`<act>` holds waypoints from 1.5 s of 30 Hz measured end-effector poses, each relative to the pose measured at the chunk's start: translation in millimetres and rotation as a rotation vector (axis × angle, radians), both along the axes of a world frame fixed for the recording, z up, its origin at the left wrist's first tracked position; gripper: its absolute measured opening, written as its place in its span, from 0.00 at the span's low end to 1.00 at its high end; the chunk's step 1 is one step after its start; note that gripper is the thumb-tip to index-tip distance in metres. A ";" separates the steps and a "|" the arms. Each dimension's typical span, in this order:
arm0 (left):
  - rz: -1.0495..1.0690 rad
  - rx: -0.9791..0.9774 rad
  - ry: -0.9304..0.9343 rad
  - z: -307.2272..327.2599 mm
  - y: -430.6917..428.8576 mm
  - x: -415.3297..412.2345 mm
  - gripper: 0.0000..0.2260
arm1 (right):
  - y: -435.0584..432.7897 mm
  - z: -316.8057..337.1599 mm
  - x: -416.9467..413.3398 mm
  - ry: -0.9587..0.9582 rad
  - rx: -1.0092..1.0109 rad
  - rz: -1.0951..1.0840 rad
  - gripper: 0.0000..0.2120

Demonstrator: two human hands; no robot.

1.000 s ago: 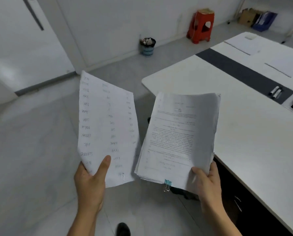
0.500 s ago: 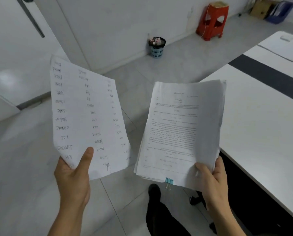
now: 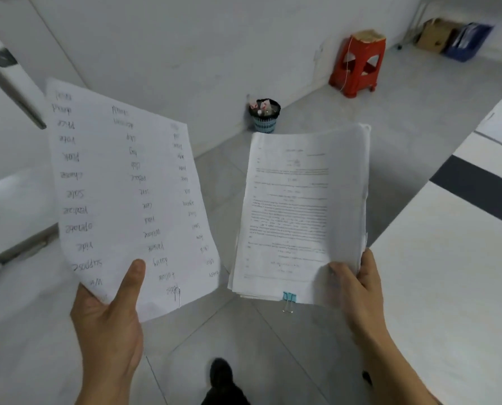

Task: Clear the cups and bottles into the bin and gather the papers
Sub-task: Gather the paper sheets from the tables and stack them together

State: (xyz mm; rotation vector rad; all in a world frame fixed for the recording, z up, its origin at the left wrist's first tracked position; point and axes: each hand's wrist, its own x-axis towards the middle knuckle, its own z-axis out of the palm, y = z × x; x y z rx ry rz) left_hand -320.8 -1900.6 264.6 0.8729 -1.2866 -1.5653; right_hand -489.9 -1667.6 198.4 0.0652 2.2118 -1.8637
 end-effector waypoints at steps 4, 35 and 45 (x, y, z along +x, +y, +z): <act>-0.078 0.031 0.023 -19.4 -76.0 -93.2 0.20 | -65.2 -7.6 -71.1 0.047 0.028 -0.124 0.08; -1.086 0.069 -0.061 -16.3 1.1 -927.4 0.18 | 14.3 -12.7 -661.8 -0.031 -0.076 -1.071 0.12; -1.433 0.066 -0.158 -53.3 137.8 -1198.0 0.14 | 101.2 -36.7 -838.1 -0.149 -0.102 -1.453 0.10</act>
